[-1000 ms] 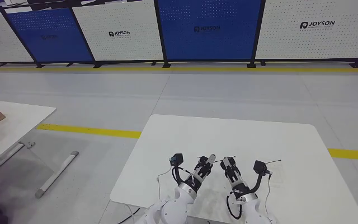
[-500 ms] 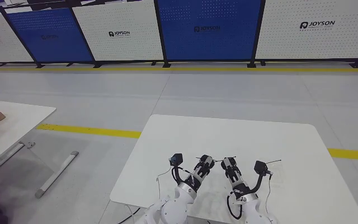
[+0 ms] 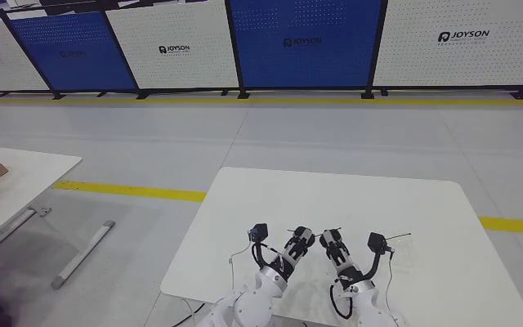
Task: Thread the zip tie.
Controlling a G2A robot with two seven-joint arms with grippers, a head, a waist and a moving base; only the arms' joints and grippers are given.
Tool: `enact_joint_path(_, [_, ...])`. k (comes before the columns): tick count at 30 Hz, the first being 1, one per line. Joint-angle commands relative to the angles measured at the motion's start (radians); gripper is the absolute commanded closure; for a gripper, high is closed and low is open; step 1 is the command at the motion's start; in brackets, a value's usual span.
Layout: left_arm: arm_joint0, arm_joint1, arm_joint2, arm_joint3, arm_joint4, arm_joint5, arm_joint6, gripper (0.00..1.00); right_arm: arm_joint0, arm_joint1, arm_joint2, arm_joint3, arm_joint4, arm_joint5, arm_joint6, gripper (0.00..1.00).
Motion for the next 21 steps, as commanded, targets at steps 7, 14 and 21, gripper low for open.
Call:
enact_joint_path(7, [-0.004, -0.003, -0.006, 0.001, -0.011, -0.010, 0.018, 0.35, 0.000, -0.002, 0.004, 0.004, -0.003, 0.021, -0.010, 1.00])
enact_joint_path(14, [-0.004, -0.004, -0.019, -0.002, -0.030, -0.019, 0.021, 0.61, 0.002, -0.004, 0.003, 0.004, -0.001, 0.019, -0.010, 1.00])
enact_joint_path(21, [-0.003, -0.003, -0.020, -0.001, -0.004, -0.010, 0.006, 0.80, 0.001, -0.006, 0.002, 0.000, -0.005, 0.023, -0.014, 1.00])
